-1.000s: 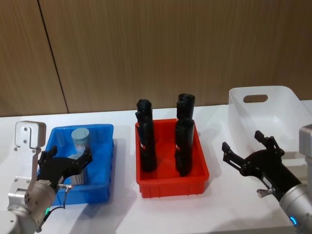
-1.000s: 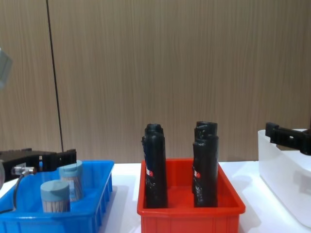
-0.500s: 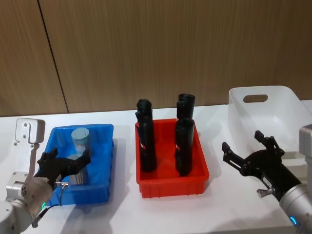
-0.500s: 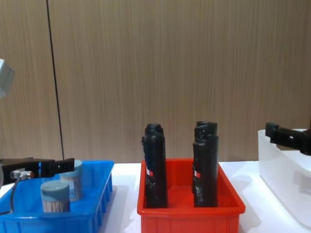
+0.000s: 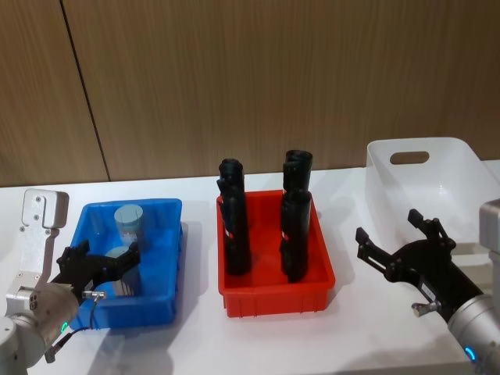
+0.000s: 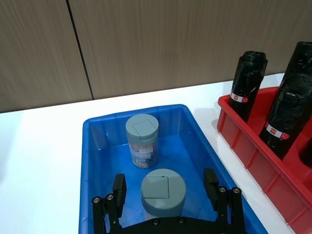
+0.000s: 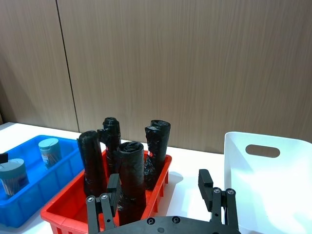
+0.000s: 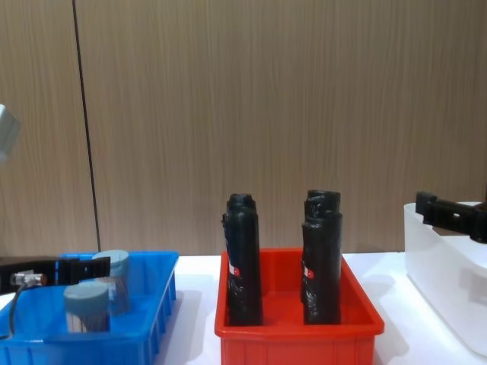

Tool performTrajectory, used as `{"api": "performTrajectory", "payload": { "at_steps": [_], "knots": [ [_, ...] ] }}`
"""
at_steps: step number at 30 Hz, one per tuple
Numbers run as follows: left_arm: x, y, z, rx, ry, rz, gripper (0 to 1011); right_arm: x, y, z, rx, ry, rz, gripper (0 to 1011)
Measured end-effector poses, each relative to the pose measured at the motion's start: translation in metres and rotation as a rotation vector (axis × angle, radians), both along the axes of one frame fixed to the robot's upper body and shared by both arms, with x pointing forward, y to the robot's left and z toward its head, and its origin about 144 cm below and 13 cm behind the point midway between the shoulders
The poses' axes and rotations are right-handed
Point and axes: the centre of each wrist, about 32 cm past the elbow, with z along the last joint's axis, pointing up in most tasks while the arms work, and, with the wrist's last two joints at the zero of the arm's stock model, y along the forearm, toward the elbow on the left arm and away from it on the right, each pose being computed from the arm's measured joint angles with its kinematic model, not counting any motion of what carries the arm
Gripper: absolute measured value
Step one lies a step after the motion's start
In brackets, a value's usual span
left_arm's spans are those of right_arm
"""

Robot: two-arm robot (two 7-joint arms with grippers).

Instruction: Pick the cotton swabs from the blue box and place them into the white box.

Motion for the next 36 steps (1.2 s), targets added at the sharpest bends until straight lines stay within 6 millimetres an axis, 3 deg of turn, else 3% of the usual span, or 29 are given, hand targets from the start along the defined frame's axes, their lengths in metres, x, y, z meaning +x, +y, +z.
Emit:
{"api": "performTrajectory", "payload": {
  "at_steps": [36],
  "knots": [
    [0.031, 0.011, -0.016, -0.027, 0.059, -0.062, 1004, 0.0, 0.0, 0.0, 0.0, 0.0, 0.0, 1002]
  ]
}}
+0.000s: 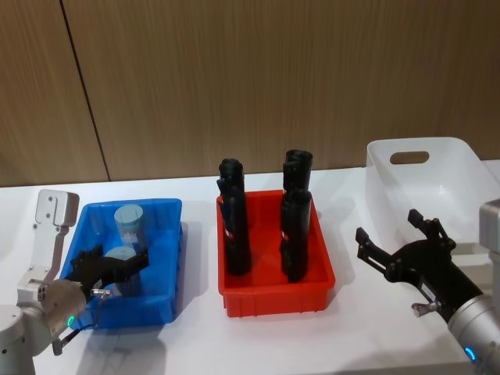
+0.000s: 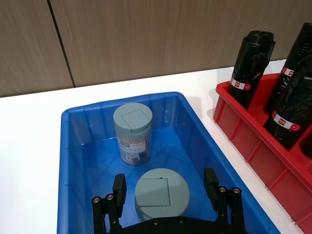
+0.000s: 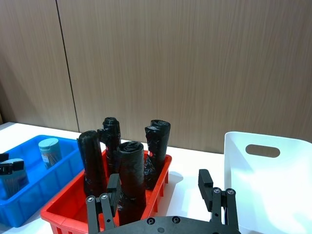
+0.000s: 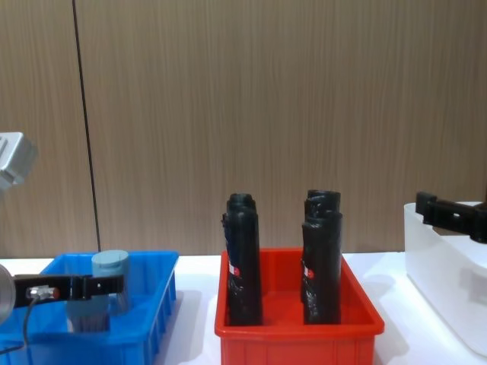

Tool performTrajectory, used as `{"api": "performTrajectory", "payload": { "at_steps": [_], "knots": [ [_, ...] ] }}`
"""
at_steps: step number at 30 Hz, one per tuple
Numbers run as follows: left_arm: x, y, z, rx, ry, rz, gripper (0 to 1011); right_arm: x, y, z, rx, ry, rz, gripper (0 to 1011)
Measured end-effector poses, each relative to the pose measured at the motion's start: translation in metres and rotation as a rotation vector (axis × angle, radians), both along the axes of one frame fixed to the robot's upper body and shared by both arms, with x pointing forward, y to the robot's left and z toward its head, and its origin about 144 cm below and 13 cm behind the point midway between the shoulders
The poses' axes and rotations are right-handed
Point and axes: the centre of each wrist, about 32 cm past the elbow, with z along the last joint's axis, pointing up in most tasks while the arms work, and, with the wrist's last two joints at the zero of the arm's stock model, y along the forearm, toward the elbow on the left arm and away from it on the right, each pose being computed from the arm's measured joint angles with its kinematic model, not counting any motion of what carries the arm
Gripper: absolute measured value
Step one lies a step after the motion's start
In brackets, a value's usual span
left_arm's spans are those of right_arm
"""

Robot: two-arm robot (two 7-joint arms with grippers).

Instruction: Pick the cotton swabs from the blue box and place them into the white box.

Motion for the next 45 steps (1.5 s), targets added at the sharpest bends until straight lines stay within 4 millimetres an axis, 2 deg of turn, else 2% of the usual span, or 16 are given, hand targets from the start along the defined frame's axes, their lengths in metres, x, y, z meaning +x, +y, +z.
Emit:
{"api": "performTrajectory", "payload": {
  "at_steps": [17, 21, 23, 24, 25, 31, 45],
  "knots": [
    [0.009, 0.0, -0.006, -0.01, 0.025, -0.02, 1004, 0.0, 0.0, 0.0, 0.0, 0.0, 0.0, 1002],
    [0.01, 0.0, -0.006, -0.009, 0.031, -0.021, 953, 0.0, 0.0, 0.0, 0.0, 0.0, 0.0, 1002],
    [0.011, 0.0, -0.005, -0.008, 0.033, -0.022, 904, 0.0, 0.0, 0.0, 0.0, 0.0, 0.0, 1002],
    [0.011, -0.001, -0.005, -0.006, 0.034, -0.022, 849, 0.0, 0.0, 0.0, 0.0, 0.0, 0.0, 1002],
    [0.011, -0.001, -0.005, -0.005, 0.034, -0.022, 849, 0.0, 0.0, 0.0, 0.0, 0.0, 0.0, 1002],
    [0.011, -0.002, -0.002, 0.004, 0.027, -0.028, 676, 0.0, 0.0, 0.0, 0.0, 0.0, 0.0, 1002],
    [0.008, -0.007, 0.012, 0.031, -0.017, -0.049, 671, 0.0, 0.0, 0.0, 0.0, 0.0, 0.0, 1002]
  ]
}}
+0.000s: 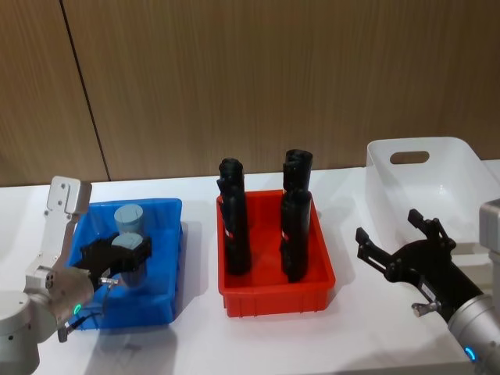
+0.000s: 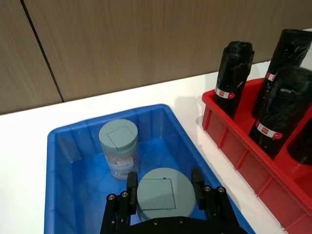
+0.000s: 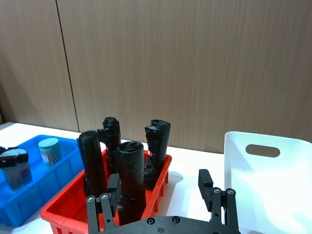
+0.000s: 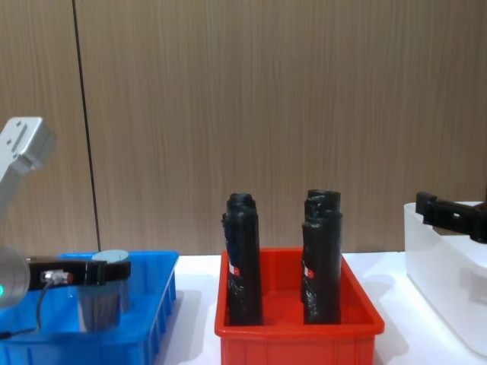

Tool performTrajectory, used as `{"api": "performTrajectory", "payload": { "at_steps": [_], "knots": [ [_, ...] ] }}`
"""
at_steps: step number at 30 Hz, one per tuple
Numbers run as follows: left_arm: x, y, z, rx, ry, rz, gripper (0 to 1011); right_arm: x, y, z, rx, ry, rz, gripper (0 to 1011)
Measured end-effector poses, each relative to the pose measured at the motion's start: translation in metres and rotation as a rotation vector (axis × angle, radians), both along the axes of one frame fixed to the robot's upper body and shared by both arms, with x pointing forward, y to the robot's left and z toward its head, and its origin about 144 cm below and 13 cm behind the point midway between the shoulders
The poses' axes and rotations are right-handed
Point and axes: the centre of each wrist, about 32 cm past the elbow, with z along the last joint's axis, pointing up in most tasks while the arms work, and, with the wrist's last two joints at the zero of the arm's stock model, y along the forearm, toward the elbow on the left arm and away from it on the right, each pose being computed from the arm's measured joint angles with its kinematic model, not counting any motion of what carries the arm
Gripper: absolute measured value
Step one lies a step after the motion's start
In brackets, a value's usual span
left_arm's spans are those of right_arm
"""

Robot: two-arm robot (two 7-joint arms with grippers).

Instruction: Pick the cotton swabs from the blue box and place them into the white box.

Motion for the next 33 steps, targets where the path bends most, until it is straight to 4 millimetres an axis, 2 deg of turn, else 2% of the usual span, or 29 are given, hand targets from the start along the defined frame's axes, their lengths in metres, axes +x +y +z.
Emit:
{"api": "performTrajectory", "payload": {
  "at_steps": [18, 33],
  "knots": [
    [-0.01, -0.02, 0.049, 0.023, -0.159, -0.135, 670, 0.0, 0.0, 0.0, 0.0, 0.0, 0.0, 1002],
    [-0.017, -0.037, 0.071, -0.037, -0.201, -0.298, 670, 0.0, 0.0, 0.0, 0.0, 0.0, 0.0, 1002]
  ]
}}
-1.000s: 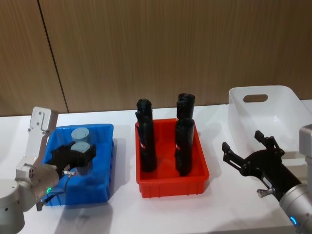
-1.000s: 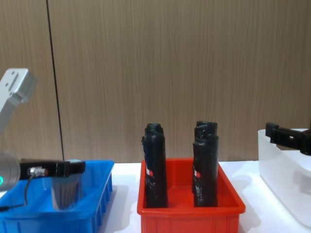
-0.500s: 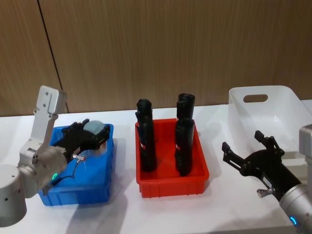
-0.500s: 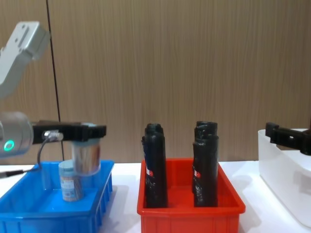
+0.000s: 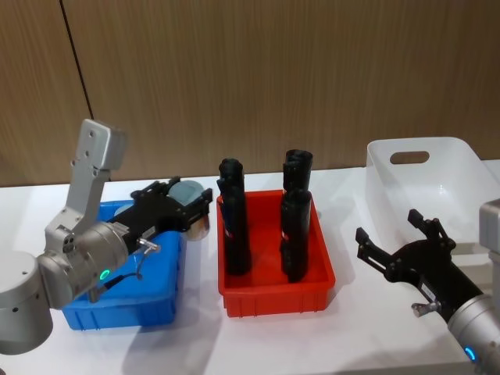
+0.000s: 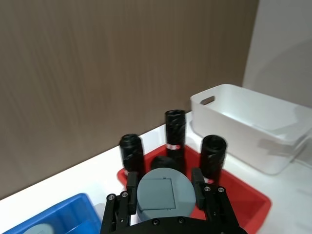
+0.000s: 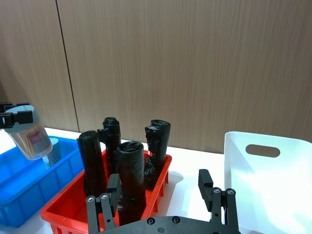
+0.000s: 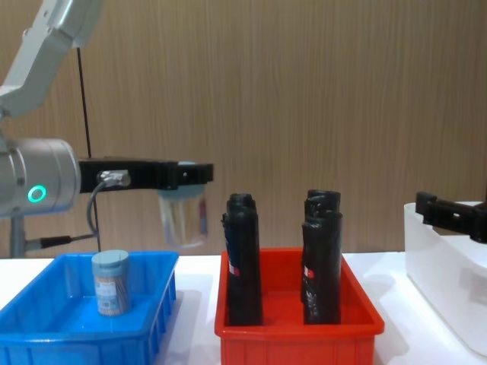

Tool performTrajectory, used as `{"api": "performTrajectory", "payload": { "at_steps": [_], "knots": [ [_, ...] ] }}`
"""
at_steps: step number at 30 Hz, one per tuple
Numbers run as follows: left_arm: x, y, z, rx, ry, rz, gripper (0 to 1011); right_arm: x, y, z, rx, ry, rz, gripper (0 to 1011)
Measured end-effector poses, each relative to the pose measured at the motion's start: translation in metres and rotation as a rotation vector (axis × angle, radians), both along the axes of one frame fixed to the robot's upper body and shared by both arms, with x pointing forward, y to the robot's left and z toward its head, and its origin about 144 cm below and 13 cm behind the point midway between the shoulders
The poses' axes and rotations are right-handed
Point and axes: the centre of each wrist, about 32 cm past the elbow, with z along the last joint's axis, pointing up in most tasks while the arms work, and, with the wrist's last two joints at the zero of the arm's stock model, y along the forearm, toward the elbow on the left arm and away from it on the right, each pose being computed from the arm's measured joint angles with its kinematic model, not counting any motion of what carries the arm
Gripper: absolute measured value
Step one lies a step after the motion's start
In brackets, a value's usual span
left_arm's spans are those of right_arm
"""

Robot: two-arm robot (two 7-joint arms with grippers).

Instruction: Pick the cotton swabs from the blue box and place them into the white box.

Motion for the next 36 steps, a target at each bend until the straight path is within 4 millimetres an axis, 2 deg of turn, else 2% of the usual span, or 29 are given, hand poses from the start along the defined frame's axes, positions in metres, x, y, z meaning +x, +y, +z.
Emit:
{"api": "performTrajectory", "payload": {
  "at_steps": [13, 27, 36],
  "knots": [
    [0.002, -0.019, 0.009, -0.049, 0.013, -0.148, 670, 0.0, 0.0, 0.0, 0.0, 0.0, 0.0, 1002],
    [0.017, -0.042, 0.026, -0.058, 0.048, -0.264, 670, 0.0, 0.0, 0.0, 0.0, 0.0, 0.0, 1002],
    [0.024, -0.05, 0.035, -0.06, 0.063, -0.297, 671, 0.0, 0.0, 0.0, 0.0, 0.0, 0.0, 1002]
  ]
}}
